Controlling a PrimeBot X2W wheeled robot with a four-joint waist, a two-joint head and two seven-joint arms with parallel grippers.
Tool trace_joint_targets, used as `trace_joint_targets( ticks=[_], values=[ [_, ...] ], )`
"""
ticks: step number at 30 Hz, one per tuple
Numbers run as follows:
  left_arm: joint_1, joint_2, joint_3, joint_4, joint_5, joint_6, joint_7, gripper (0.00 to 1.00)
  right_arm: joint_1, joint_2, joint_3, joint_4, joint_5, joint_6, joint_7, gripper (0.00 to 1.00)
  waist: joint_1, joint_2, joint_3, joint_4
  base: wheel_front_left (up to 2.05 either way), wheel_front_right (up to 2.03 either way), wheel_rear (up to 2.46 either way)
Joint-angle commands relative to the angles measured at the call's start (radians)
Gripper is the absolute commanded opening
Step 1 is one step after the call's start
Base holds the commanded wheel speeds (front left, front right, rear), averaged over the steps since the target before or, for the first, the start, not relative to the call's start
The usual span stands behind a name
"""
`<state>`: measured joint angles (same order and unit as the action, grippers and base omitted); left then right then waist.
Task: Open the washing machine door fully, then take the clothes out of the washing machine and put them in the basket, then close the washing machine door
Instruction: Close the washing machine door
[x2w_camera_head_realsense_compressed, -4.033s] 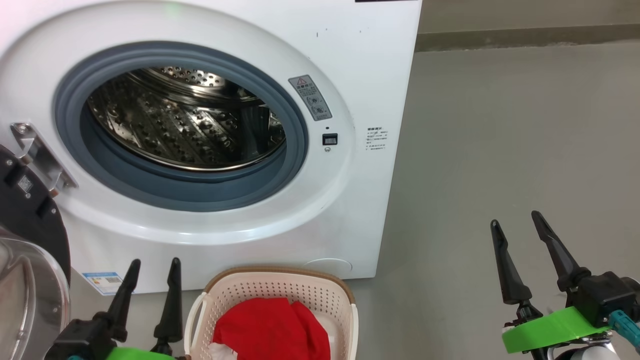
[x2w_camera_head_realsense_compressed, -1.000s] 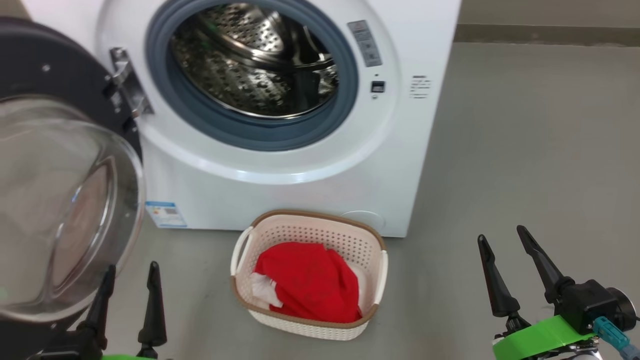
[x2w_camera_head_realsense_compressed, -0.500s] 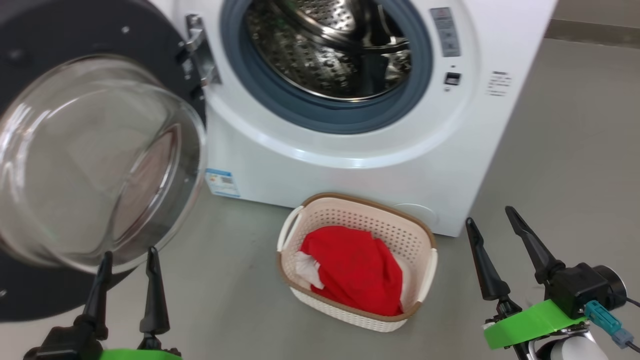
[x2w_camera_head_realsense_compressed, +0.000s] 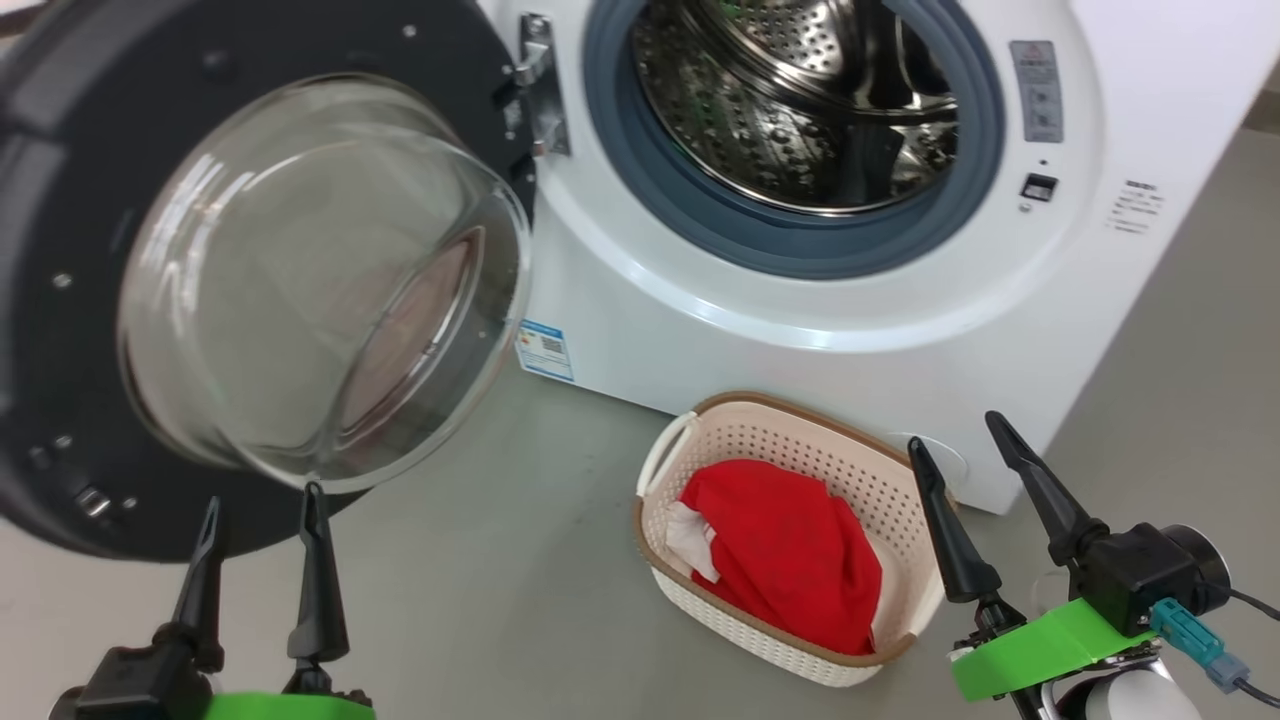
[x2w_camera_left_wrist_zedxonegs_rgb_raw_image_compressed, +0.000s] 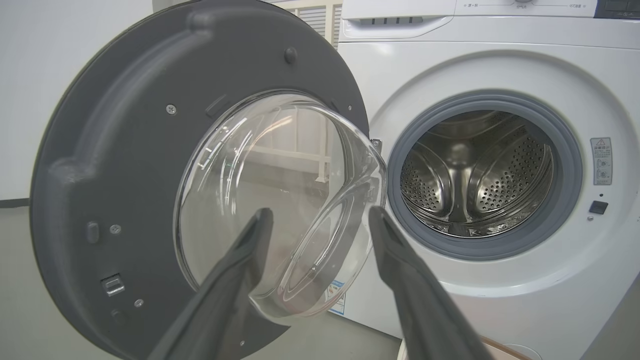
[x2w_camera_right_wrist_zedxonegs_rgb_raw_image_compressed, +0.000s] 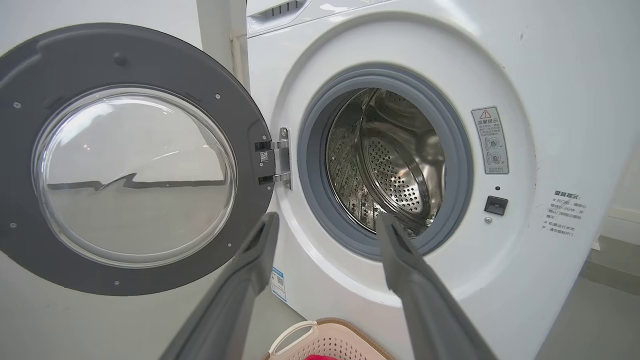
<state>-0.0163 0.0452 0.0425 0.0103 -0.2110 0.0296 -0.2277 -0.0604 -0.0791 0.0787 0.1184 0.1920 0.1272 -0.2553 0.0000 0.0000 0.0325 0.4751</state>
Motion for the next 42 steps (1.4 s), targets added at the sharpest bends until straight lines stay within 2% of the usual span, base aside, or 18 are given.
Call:
trace_joint_targets(
  ticks=[1, 13, 22, 28, 29, 30, 31, 36, 42],
  values=[
    [-0.002, 0.013, 0.029, -0.031, 0.006, 0.01, 0.004, 1.0, -0.033, -0.002, 0.026, -0.021, 0.006, 0.003, -0.006, 1.0, 0.0, 0.0, -0.018, 0.031, 0.0, 0.0, 0.0],
    [0.046, 0.019, 0.056, -0.06, -0.008, 0.043, 0.009, 1.0, -0.052, -0.001, 0.068, 0.001, 0.016, 0.003, -0.006, 1.0, 0.0, 0.0, -0.034, 0.042, 0.0, 0.0, 0.0],
    [0.039, 0.02, 0.061, -0.059, -0.018, 0.054, -0.001, 1.0, -0.04, -0.003, 0.057, 0.008, 0.023, 0.003, -0.006, 1.0, 0.0, 0.0, -0.043, 0.037, 0.0, 0.0, 0.0],
    [0.041, 0.046, 0.051, -0.041, 0.039, 0.091, 0.043, 1.0, -0.03, 0.002, 0.051, 0.009, 0.026, 0.003, -0.006, 1.0, 0.0, 0.0, -0.047, 0.034, 0.0, 0.0, 0.0],
    [0.038, 0.052, 0.048, -0.043, 0.048, 0.095, 0.051, 0.92, -0.028, 0.003, 0.05, 0.009, 0.027, 0.003, -0.006, 1.0, 0.0, 0.0, -0.048, 0.033, 0.0, 0.0, 0.0],
    [0.034, 0.058, 0.047, -0.046, 0.056, 0.099, 0.058, 0.27, -0.025, 0.004, 0.048, 0.009, 0.027, 0.003, -0.006, 1.0, 0.0, 0.0, -0.05, 0.032, 0.0, 0.0, 0.0],
    [0.027, 0.063, 0.048, -0.052, 0.059, 0.102, 0.064, 0.0, -0.023, 0.005, 0.046, 0.009, 0.027, 0.003, -0.006, 1.0, 0.0, 0.0, -0.05, 0.032, 0.0, 0.0, 0.0],
    [-0.056, 0.084, 0.09, -0.093, 0.033, 0.119, 0.079, 0.0, -0.021, 0.006, 0.038, 0.008, 0.027, 0.003, -0.006, 1.0, 0.0, 0.0, -0.045, 0.027, 0.0, 0.0, 0.0],
    [-0.254, 0.162, 0.174, -0.069, 0.014, 0.157, 0.106, 0.0, -0.027, 0.007, 0.037, 0.017, 0.029, 0.003, -0.006, 1.0, 0.0, 0.0, -0.039, 0.011, 0.0, 0.0, 0.0]
  ],
)
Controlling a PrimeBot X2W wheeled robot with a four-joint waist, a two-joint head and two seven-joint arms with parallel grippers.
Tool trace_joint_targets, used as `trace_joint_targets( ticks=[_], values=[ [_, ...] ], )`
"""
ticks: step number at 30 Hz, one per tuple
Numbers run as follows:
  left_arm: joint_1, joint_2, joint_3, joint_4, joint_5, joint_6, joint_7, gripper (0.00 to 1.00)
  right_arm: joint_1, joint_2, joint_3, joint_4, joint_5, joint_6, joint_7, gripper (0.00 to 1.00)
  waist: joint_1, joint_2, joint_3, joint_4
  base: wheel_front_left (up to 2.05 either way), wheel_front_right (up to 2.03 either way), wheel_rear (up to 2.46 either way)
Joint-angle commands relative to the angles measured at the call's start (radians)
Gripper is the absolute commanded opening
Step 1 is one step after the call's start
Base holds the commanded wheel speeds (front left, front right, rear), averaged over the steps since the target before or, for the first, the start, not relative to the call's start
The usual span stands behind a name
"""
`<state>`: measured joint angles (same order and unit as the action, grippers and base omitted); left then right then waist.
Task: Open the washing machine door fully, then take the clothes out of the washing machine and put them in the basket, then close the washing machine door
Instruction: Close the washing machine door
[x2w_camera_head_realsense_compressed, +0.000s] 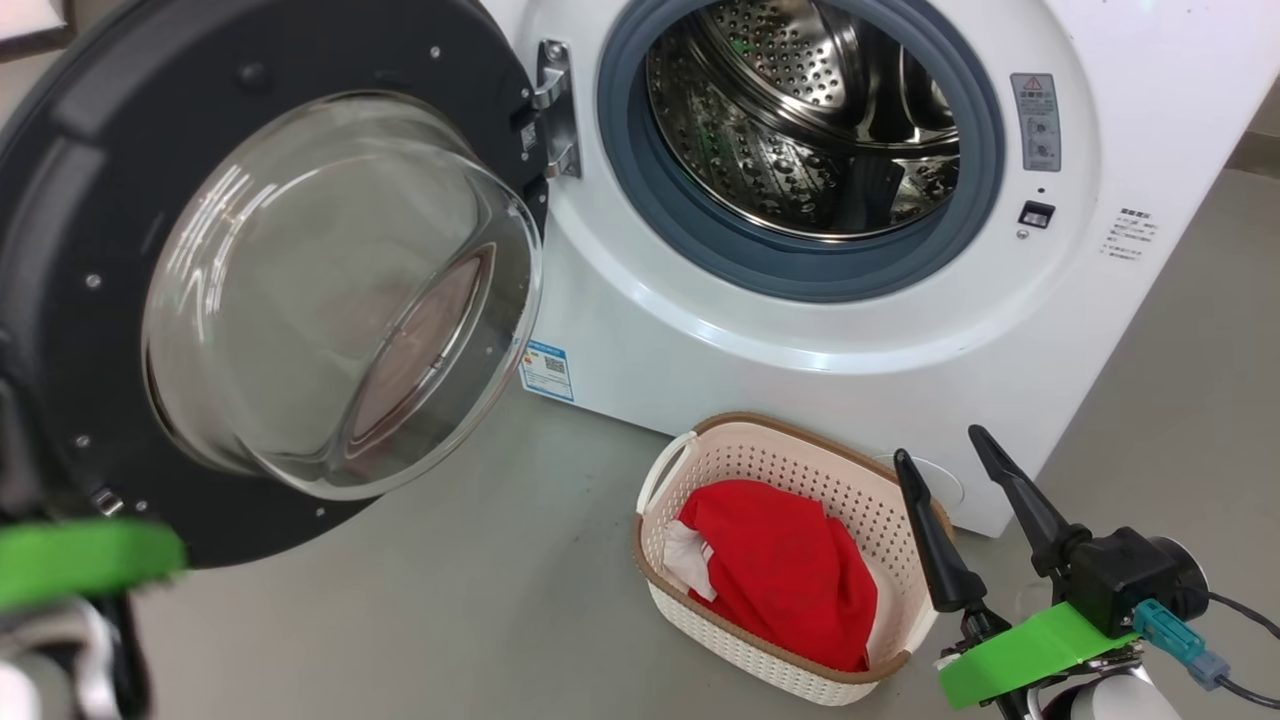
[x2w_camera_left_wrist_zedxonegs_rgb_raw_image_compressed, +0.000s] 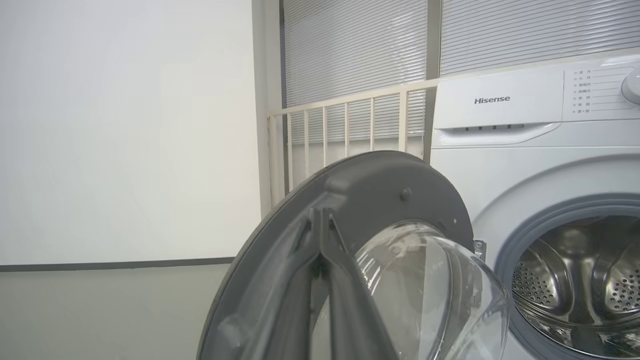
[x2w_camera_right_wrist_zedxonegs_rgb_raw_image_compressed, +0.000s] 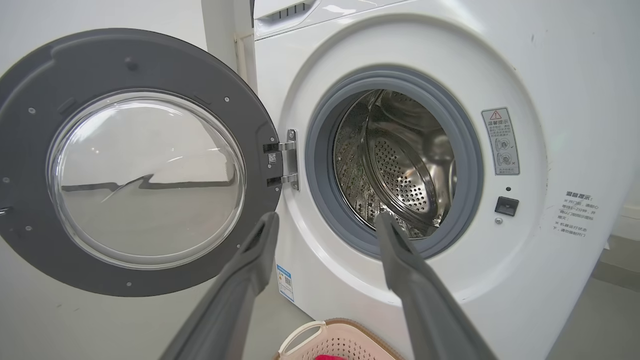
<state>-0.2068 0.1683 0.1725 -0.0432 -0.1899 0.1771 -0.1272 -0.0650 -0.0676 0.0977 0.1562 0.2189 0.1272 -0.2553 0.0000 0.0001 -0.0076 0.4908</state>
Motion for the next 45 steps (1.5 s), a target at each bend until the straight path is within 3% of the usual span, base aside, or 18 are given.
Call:
trace_joint_targets(
  ticks=[1, 7, 13, 18, 23, 28, 33, 45],
  values=[
    [-0.102, 0.051, 0.057, -0.002, -0.018, 0.01, 0.007, 0.0, -0.022, -0.005, 0.02, -0.018, 0.003, 0.003, -0.006, 1.0, 0.0, -0.0001, 0.002, -0.008, 0.0, 0.0, 0.0],
    [-0.29, 0.136, 0.145, 0.143, -0.066, 0.037, 0.034, 0.0, -0.022, -0.004, 0.021, -0.01, 0.007, 0.003, -0.006, 1.0, 0.0, -0.0001, 0.001, -0.03, 0.0, 0.0, 0.0],
    [-0.462, 0.147, 0.273, 0.338, -0.284, -0.001, 0.092, 0.0, -0.021, -0.011, 0.018, -0.008, 0.01, 0.003, -0.006, 1.0, 0.0, -0.0001, 0.002, -0.045, 0.0, 0.0, 0.0],
    [-0.575, 0.184, 0.352, 0.557, -0.43, -0.017, 0.224, 0.0, -0.026, -0.012, 0.013, -0.007, 0.012, 0.003, -0.006, 1.0, 0.0, -0.0001, 0.006, -0.058, 0.0, 0.0, 0.0],
    [-0.671, 0.221, 0.449, 0.722, -0.607, -0.024, 0.429, 0.0, -0.033, -0.011, 0.019, -0.004, 0.015, 0.003, -0.006, 1.0, 0.0, -0.0001, 0.013, -0.084, 0.0, 0.0, 0.0],
    [-0.68, 0.301, 0.458, 0.803, -0.636, -0.031, 0.546, 0.0, -0.04, -0.019, 0.027, -0.003, 0.024, 0.003, -0.006, 1.0, 0.0, -0.0001, 0.029, -0.114, 0.0, 0.0, 0.0],
    [-0.673, 0.34, 0.434, 0.842, -0.629, -0.05, 0.61, 0.0, -0.042, -0.027, 0.027, -0.004, 0.032, 0.003, -0.006, 1.0, 0.0, -0.0001, 0.04, -0.128, 0.0, 0.0, 0.0],
    [-0.651, 0.325, 0.457, 0.911, -0.714, -0.099, 0.754, 0.0, -0.022, -0.041, 0.035, 0.005, 0.046, 0.003, -0.006, 1.0, 0.0, -0.0001, 0.023, -0.141, 0.0, 0.0, 0.0]
  ],
)
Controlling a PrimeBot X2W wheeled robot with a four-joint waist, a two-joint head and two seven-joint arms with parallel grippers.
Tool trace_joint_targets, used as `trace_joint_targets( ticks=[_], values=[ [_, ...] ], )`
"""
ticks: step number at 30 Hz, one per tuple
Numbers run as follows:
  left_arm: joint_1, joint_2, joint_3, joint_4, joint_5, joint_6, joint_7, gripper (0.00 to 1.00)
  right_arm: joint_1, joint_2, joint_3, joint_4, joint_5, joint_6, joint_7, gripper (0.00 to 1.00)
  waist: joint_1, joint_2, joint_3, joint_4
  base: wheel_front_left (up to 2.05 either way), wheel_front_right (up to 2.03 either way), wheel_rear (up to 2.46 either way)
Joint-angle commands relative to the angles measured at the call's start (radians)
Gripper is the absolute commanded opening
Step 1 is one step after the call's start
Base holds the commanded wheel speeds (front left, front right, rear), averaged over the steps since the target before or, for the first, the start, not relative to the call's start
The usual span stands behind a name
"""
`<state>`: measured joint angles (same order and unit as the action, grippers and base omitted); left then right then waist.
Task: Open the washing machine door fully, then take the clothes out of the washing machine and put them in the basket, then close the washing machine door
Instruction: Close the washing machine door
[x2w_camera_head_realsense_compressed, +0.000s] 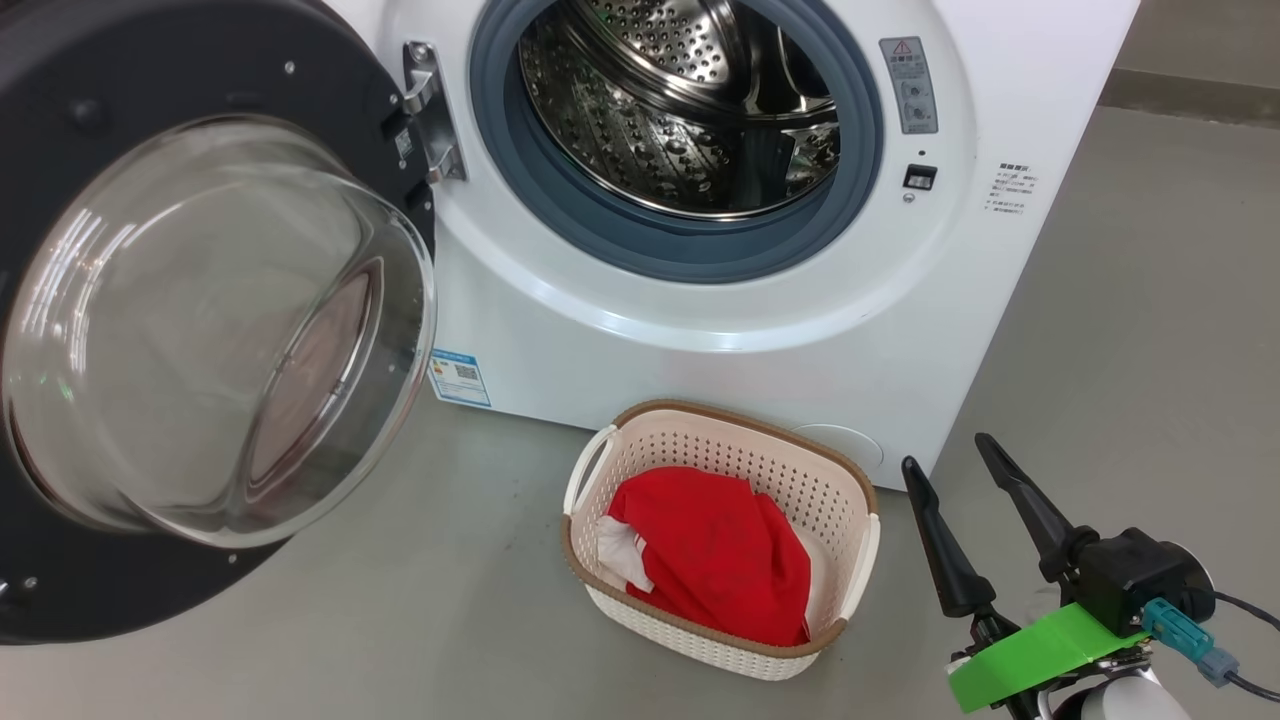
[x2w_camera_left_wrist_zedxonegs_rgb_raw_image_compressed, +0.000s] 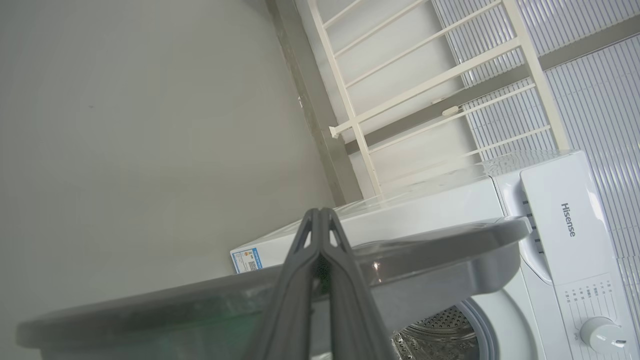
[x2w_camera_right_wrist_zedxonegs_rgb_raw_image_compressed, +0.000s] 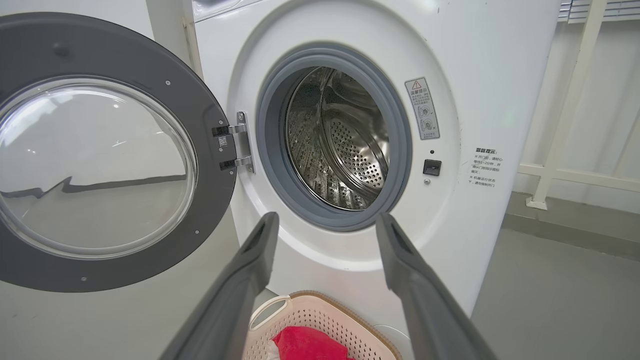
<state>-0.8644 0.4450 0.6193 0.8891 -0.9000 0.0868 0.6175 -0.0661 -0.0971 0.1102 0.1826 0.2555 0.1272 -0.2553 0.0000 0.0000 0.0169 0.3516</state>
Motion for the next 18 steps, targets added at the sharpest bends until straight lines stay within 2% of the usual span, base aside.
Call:
trace_joint_targets(
  ticks=[1, 8, 15, 18],
  values=[
    [0.013, 0.047, 0.015, -0.021, -0.014, -0.014, 0.021, 0.0, -0.021, -0.01, 0.024, -0.021, 0.011, 0.003, -0.006, 1.0, 0.0, 0.0, -0.003, -0.002, 0.0, 0.0, 0.0],
    [0.076, 0.008, 0.05, -0.049, -0.073, -0.055, 0.077, 0.0, -0.011, -0.004, 0.024, -0.016, 0.019, 0.003, -0.006, 1.0, 0.0, 0.0, -0.016, 0.004, 0.0, 0.0, 0.0],
    [0.134, -0.076, 0.109, -0.12, -0.168, -0.082, 0.132, 0.0, 0.001, 0.004, 0.024, -0.007, 0.03, 0.003, -0.006, 1.0, 0.0, 0.0, -0.022, 0.019, 0.0, 0.0, 0.0],
    [0.174, -0.131, 0.125, -0.199, -0.203, -0.088, 0.161, 0.0, 0.005, 0.009, 0.03, -0.003, 0.032, 0.003, -0.006, 1.0, 0.0, 0.0, -0.023, 0.023, 0.0, 0.0, 0.0]
  ],
)
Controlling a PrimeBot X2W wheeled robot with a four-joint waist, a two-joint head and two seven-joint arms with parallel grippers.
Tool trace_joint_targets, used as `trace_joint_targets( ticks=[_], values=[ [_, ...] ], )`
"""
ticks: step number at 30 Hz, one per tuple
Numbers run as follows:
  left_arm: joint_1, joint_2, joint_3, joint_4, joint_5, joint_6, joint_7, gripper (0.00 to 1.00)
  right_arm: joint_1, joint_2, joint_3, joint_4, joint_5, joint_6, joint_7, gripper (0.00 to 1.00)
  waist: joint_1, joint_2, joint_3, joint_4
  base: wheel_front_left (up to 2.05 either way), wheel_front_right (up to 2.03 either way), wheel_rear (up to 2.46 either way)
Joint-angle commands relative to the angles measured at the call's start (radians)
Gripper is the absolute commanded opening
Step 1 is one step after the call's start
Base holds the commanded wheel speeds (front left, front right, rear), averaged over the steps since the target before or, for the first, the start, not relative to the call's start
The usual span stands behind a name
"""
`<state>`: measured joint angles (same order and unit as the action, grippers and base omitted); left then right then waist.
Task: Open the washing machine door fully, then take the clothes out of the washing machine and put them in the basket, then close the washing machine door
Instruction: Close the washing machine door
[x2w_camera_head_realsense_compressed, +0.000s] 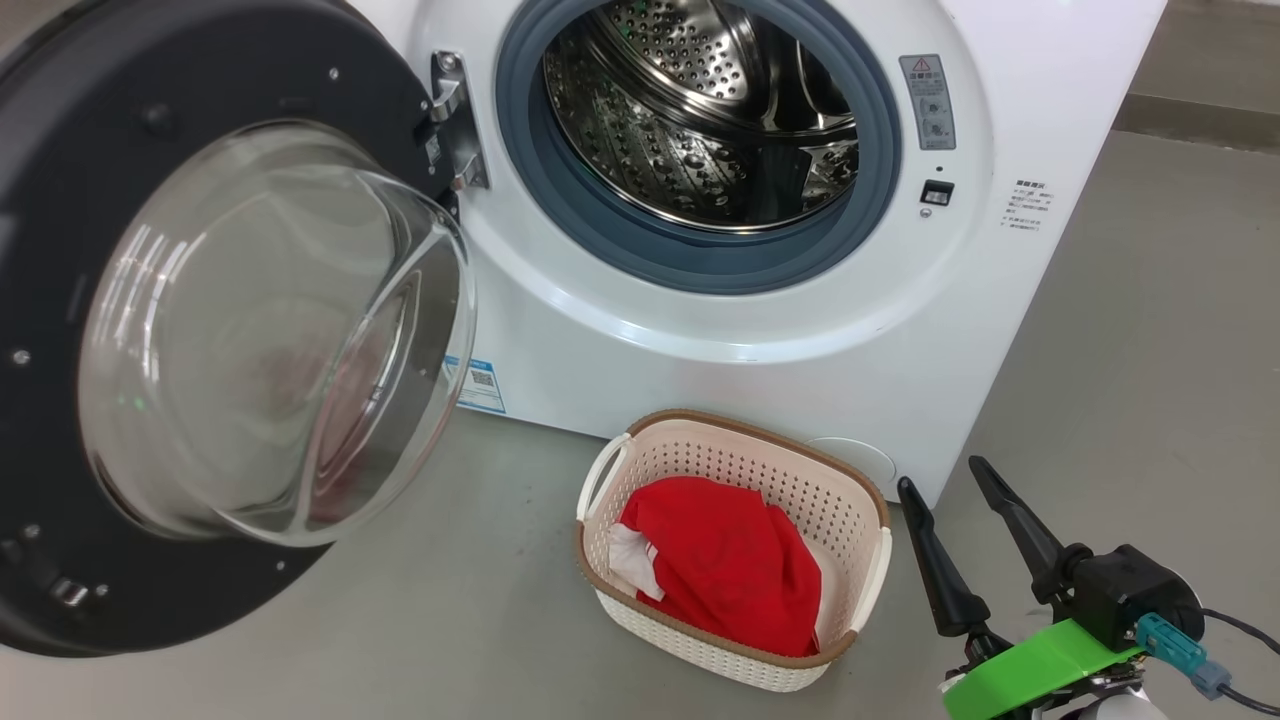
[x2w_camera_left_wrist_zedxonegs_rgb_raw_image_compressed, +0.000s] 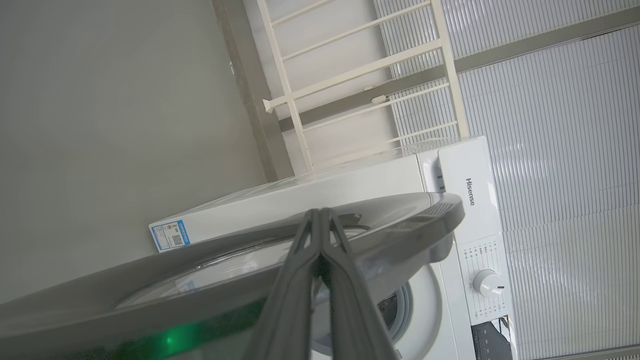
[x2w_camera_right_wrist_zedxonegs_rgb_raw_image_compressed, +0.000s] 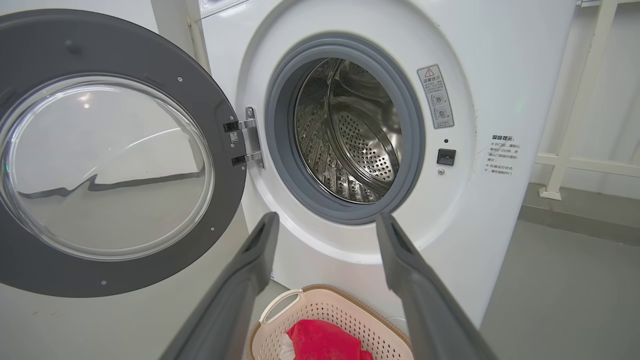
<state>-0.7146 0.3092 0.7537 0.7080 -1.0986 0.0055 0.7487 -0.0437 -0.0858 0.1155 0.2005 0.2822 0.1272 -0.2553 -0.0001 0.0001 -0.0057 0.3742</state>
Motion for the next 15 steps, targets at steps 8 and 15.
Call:
trace_joint_targets(
  ticks=[8, 15],
  values=[
    [0.131, -0.09, -0.03, -0.204, -0.003, 0.018, 0.074, 0.0, -0.013, -0.002, 0.024, -0.018, 0.006, 0.003, -0.006, 1.0, 0.0001, -0.0001, 0.001, 0.001, 0.0, 0.0, 0.0],
    [0.228, -0.196, -0.028, -0.451, -0.043, 0.078, 0.139, 0.0, -0.014, 0.0, 0.021, -0.018, 0.005, 0.003, -0.006, 1.0, 0.0001, -0.0001, 0.005, -0.005, 0.0, 0.0, 0.0]
  ],
)
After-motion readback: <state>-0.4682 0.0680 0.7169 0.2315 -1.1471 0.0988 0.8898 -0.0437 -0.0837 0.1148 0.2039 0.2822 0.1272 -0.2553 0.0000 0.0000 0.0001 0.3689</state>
